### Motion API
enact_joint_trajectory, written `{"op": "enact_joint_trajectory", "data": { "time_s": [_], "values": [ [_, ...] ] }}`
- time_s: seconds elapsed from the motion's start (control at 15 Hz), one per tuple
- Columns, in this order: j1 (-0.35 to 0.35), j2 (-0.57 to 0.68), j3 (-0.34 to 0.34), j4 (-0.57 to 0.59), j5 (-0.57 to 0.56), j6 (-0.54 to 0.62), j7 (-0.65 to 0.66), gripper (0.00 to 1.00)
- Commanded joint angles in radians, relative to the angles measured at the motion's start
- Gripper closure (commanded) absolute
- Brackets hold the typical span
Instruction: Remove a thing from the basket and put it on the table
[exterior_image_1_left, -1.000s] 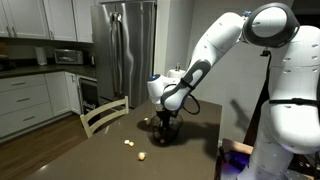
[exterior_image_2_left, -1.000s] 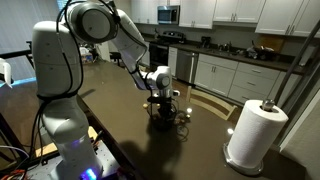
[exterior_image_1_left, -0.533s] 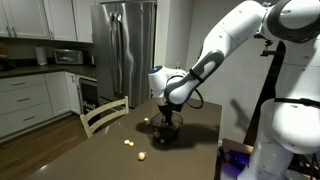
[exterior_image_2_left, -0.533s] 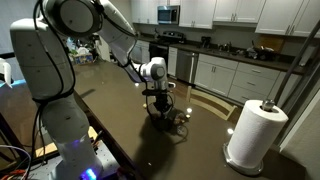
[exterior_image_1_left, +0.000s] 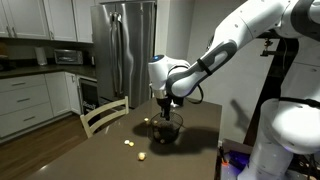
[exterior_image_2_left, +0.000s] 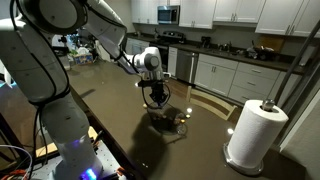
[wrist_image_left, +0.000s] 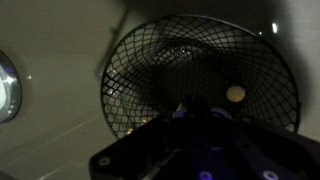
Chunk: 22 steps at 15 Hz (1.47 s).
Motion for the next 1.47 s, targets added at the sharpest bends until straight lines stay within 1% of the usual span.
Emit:
{"op": "enact_joint_trajectory", "data": {
  "time_s": [0.0, 0.27, 0.53, 0.73, 0.87, 1.2, 1.4],
  "values": [
    [0.016, -0.037, 0.037, 0.015, 0.046, -0.037, -0.063, 0.95],
    [0.039, -0.042, 0.077, 0.064, 0.038, -0.082, -0.073, 0.95],
    [0.069, -0.032, 0.111, 0.115, 0.039, -0.094, -0.107, 0.95],
    [0.089, -0.007, 0.12, 0.15, 0.08, -0.08, -0.185, 0.95],
    [0.097, 0.017, 0.12, 0.174, 0.129, -0.08, -0.254, 0.95],
    [0.095, 0.111, 0.117, 0.223, 0.234, -0.086, -0.405, 0.95],
    [0.094, 0.165, 0.124, 0.244, 0.272, -0.086, -0.463, 0.95]
  ]
}}
